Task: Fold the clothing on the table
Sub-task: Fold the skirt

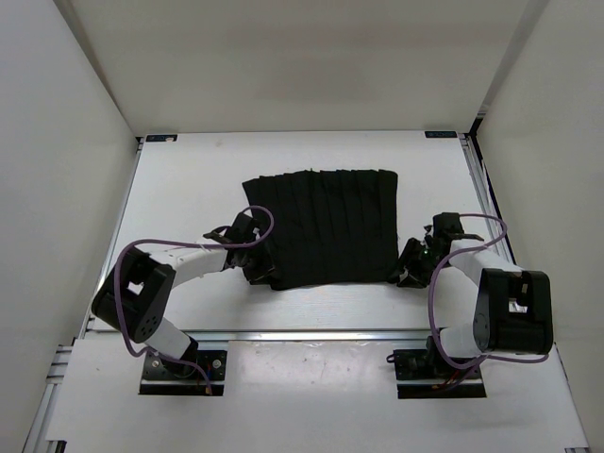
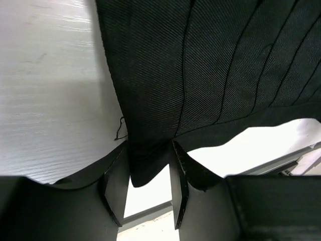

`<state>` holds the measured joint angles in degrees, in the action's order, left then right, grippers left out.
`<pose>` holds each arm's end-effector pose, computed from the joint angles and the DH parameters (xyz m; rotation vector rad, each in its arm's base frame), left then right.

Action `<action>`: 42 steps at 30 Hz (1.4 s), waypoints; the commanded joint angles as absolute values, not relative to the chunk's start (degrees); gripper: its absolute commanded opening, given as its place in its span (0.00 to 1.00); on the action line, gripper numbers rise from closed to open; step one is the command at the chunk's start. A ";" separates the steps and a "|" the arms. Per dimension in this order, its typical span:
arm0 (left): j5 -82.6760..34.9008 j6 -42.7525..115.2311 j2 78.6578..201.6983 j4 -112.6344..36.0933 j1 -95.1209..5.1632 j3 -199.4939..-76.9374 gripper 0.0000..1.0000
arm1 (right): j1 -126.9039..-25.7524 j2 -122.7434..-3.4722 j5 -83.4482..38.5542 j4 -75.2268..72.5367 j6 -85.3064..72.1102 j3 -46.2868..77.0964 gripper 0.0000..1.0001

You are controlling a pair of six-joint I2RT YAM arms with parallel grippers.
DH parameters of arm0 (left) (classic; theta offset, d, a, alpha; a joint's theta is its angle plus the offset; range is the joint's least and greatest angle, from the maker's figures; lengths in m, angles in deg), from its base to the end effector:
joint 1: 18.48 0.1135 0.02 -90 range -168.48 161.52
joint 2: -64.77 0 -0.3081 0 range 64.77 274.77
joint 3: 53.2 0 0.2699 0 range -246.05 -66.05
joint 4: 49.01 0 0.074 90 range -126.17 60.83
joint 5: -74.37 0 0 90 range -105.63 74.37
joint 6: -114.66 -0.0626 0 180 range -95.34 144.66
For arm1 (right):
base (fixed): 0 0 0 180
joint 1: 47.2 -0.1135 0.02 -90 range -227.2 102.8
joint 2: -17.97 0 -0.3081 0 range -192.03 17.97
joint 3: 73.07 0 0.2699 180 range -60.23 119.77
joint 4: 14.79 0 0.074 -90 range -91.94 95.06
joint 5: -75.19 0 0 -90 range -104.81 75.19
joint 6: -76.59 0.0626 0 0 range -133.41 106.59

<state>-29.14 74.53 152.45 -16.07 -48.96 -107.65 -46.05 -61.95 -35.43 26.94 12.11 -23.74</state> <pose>0.2406 -0.1586 0.1501 -0.4172 2.8729 -0.6577 0.2391 0.0173 0.1532 0.5802 2.7980 0.6017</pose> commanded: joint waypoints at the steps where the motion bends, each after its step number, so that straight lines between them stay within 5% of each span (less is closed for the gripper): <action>1: -28.54 74.15 153.72 -16.21 -50.03 -106.83 0.46 | -45.36 -60.43 -32.74 25.13 12.34 -24.46 0.51; 7: -28.72 73.62 153.46 -15.69 -49.59 -106.83 0.31 | -44.22 -59.81 -32.21 24.25 12.69 -23.93 0.48; 17: -28.90 72.91 153.89 -15.07 -49.24 -107.00 0.28 | -44.12 -59.37 -33.00 17.49 15.14 -25.77 0.45; 20: -28.81 72.65 154.59 -15.51 -49.33 -107.18 0.28 | -44.21 -60.60 -35.01 14.24 15.59 -27.26 0.32; 22: -29.51 72.03 155.38 -16.30 -48.89 -106.74 0.20 | -44.21 -61.13 -37.46 10.66 16.29 -29.02 0.01; 24: -30.83 70.46 156.18 -16.92 -47.84 -107.00 0.00 | -44.47 -59.91 -38.97 7.39 17.69 -30.60 0.00; 33: -33.11 59.39 143.99 -5.34 -42.04 -118.51 0.00 | -46.76 -45.67 -37.91 20.54 12.96 -22.09 0.00; 42: -36.89 62.71 116.92 10.21 -36.43 -107.27 0.00 | -57.56 -19.23 -39.51 44.44 20.24 -24.02 0.01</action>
